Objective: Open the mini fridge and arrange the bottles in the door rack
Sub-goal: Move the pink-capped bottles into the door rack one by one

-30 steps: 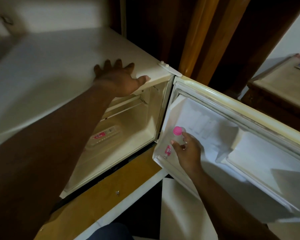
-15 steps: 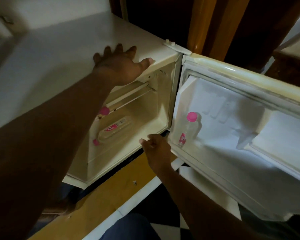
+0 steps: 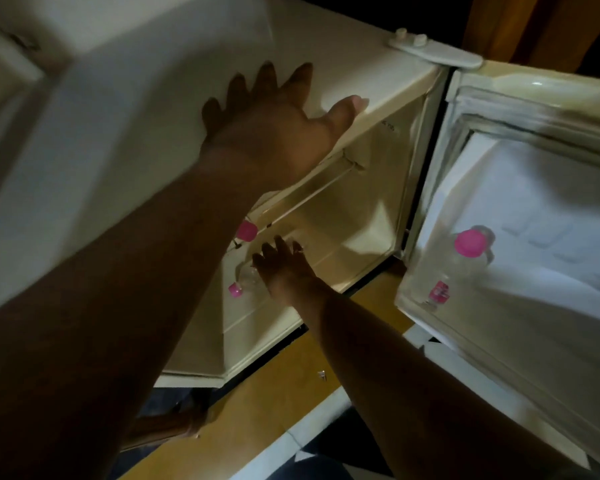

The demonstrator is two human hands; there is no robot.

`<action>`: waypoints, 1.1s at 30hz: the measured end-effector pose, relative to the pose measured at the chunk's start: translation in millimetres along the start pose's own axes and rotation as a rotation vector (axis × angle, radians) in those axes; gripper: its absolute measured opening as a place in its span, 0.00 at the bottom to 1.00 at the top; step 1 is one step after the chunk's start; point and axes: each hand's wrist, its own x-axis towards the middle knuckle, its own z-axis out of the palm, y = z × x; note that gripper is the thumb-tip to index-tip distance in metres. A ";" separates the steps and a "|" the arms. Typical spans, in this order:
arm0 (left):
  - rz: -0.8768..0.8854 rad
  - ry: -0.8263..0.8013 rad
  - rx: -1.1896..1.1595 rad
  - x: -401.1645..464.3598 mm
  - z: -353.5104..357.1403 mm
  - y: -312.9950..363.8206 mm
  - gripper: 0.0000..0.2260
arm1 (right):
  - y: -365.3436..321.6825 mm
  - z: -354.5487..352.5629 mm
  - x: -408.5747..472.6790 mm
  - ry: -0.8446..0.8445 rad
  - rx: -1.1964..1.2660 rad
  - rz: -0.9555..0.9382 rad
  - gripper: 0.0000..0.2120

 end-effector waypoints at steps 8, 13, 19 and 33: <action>-0.015 0.009 -0.006 0.9 -1.3 1.4 0.42 | -1.2 -13.0 31.5 -0.113 -0.149 -0.023 0.21; -0.006 -0.004 -0.011 -1.8 -1.9 0.9 0.41 | -1.3 -20.8 35.6 -0.143 -0.235 -0.034 0.26; -0.011 0.002 -0.024 -1.2 -0.9 0.8 0.42 | 2.2 -22.4 26.8 -0.195 -0.224 -0.073 0.31; -0.007 -0.017 0.026 -4.9 -4.1 -0.5 0.42 | 32.9 -6.1 -72.1 0.120 0.199 -0.083 0.31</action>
